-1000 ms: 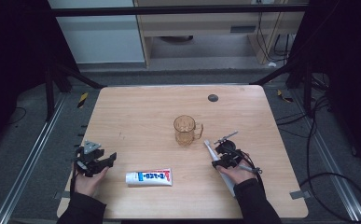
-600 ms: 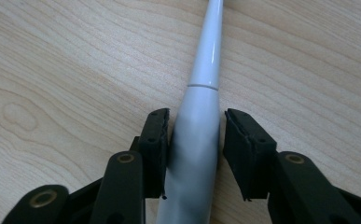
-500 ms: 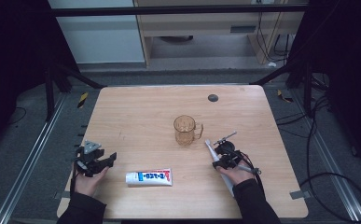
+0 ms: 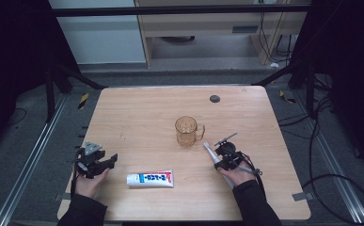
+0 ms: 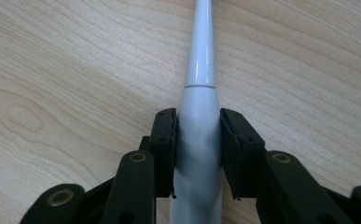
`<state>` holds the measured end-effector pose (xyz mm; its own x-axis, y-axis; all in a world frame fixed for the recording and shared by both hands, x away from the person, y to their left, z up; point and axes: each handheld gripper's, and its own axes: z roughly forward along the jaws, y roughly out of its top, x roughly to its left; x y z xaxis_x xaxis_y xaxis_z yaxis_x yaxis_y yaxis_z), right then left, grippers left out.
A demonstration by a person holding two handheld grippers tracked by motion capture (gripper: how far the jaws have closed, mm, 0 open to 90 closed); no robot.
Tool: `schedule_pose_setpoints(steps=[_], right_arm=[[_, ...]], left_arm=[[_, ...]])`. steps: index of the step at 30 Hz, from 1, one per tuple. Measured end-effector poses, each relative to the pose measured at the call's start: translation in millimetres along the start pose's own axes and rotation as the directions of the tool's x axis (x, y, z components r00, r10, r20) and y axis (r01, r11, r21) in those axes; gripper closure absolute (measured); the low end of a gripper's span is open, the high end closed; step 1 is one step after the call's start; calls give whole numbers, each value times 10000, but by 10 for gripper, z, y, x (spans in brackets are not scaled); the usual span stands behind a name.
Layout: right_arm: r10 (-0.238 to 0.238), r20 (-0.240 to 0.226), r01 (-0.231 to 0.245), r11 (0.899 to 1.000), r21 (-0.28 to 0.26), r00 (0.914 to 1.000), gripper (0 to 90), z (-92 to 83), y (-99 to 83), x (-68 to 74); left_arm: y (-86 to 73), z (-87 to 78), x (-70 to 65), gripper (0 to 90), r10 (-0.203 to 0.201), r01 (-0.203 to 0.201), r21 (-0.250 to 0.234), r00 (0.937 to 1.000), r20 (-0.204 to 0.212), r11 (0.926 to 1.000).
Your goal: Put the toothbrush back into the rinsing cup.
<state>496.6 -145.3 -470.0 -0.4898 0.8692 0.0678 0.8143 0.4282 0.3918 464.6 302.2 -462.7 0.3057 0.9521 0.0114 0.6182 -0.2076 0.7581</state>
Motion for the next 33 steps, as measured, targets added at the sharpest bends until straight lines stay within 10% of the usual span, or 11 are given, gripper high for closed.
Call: schedule_pose_setpoints(steps=[23, 33], right_arm=[[-60, -427, -28, 9792, -2029, 9991, 678, -538, -31, -3], [-11, -457, -152, 9344, -3559, 9990, 678, -717, -41, -26]], left_arm=[[2, 0, -3, 440, 4, -4, -8, 10000, 6, 10000], [2, 0, -2, 440, -9, 9, -25, 10000, 8, 10000]])
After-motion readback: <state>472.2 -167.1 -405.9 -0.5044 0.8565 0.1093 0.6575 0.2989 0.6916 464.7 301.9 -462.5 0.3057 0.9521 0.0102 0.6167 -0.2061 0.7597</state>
